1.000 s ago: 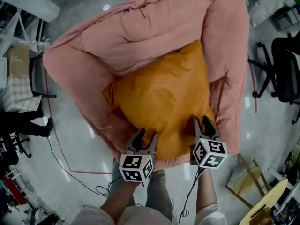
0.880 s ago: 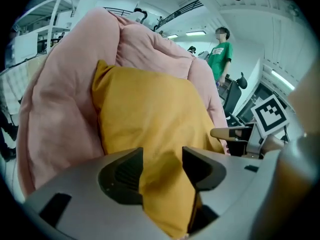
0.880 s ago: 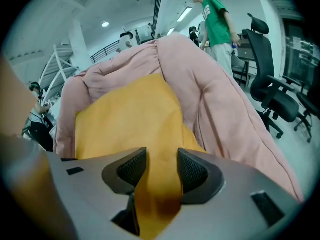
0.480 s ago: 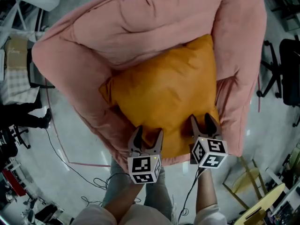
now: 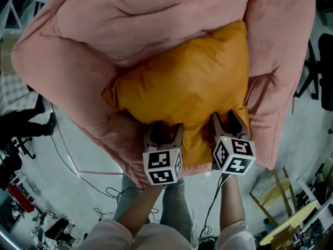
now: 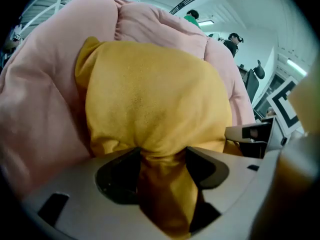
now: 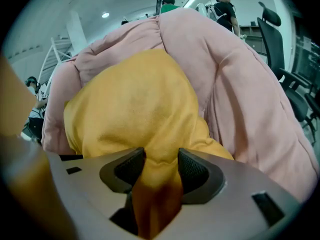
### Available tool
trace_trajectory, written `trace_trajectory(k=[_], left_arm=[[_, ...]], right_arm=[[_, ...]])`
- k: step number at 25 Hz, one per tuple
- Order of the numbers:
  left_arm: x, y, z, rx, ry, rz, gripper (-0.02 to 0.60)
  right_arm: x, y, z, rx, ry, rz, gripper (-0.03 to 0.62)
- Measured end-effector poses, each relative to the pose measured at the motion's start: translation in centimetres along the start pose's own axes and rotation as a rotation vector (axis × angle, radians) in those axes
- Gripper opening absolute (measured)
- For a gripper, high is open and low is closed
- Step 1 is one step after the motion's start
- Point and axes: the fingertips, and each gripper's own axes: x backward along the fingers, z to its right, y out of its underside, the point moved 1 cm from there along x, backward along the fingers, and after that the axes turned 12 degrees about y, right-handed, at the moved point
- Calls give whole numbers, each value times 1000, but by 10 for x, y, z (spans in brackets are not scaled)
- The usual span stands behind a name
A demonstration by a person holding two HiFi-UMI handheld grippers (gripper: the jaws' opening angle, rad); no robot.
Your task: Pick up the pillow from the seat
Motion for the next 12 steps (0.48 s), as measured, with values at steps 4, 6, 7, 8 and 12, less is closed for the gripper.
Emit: trace_trajectory(k=[4, 6, 7, 8, 12], left_arm=[[-10, 1, -1, -16, -14, -6, 275], [-13, 1, 0, -8, 2, -21, 237], [-13, 1, 0, 1, 14, -29, 216], [-13, 0, 1, 6, 26, -35, 191], [-5, 1, 12, -23, 56, -53, 79]], right_arm=[[-7, 0, -5, 25, -20, -8, 182], [-9, 1, -8, 33, -27, -14, 148], [-9, 1, -9, 35, -30, -16, 134], [-9, 1, -9, 34, -34, -17, 122], [-1, 4, -8, 1, -50, -7, 67]])
